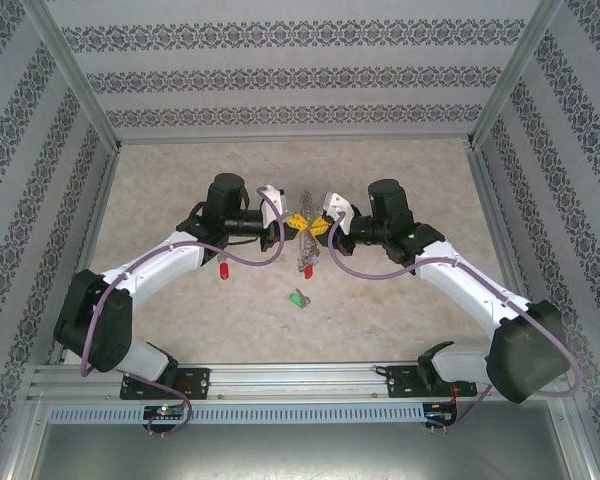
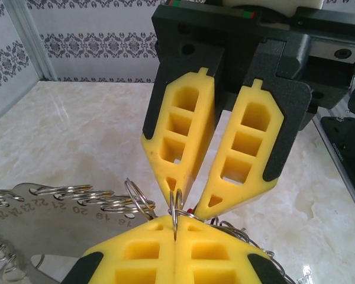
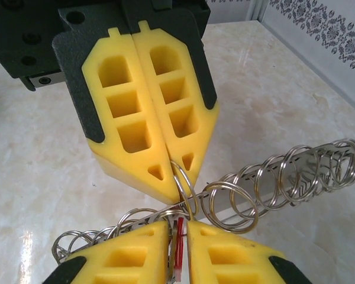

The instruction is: Put the keys on the keyring

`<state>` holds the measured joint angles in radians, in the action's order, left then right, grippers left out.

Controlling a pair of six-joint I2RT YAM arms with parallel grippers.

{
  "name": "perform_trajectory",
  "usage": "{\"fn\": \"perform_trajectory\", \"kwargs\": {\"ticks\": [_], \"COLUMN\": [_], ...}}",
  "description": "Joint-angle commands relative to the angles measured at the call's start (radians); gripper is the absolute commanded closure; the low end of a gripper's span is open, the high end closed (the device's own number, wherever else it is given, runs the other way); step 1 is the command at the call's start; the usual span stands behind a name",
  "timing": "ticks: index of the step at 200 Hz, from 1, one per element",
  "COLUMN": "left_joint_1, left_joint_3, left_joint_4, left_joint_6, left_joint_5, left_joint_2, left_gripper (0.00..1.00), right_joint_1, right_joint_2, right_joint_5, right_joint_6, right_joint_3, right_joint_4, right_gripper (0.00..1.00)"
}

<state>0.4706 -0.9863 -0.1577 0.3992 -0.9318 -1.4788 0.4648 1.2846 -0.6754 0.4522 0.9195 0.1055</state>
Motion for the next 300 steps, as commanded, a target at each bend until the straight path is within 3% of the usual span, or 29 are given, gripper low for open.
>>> {"fn": "perform_trajectory", "kwargs": {"ticks": [1,136,149,177,204,214,245,300], "left_joint_1": [0.009,0.009,0.008,0.008,0.008,0.008,0.008,0.012], "left_joint_3": [-0.041,-0.046,-0.044,-0.038,-0.056,-0.077,-0.188,-0.258], "left_joint_4": [0.015,-0.002,-0.012,-0.015,0.064,0.140,0.419,0.547], "left_joint_6": [0.037,0.025,0.020,0.024,0.072,0.116,0.274,0.352], "left_joint_5": [-0.053,-0.062,-0.064,-0.051,-0.038,-0.022,-0.005,0.019], "left_joint_2": [0.002,0.001,-0.001,0.005,0.003,-0.003,-0.044,-0.077], "left_gripper": [1.00,1.00,1.00,1.00,0.96,0.87,0.82,0.76], "right_joint_1": [-0.006,-0.006,-0.006,-0.007,-0.004,0.001,0.021,0.054], "right_joint_2": [0.001,0.015,0.015,0.016,-0.002,-0.004,-0.002,0.022], "right_joint_5": [-0.022,-0.054,-0.060,-0.057,-0.036,-0.021,0.016,0.095], "right_joint_6": [0.024,0.009,0.006,0.018,0.046,0.065,0.115,0.127], "right_joint_3": [0.011,-0.005,-0.001,0.010,0.029,0.052,0.111,0.182], "right_joint_4": [-0.055,-0.072,-0.069,-0.037,0.016,0.059,0.177,0.258], "right_gripper": [0.82,0.86,0.94,0.99,1.00,1.00,1.00,1.00]}}
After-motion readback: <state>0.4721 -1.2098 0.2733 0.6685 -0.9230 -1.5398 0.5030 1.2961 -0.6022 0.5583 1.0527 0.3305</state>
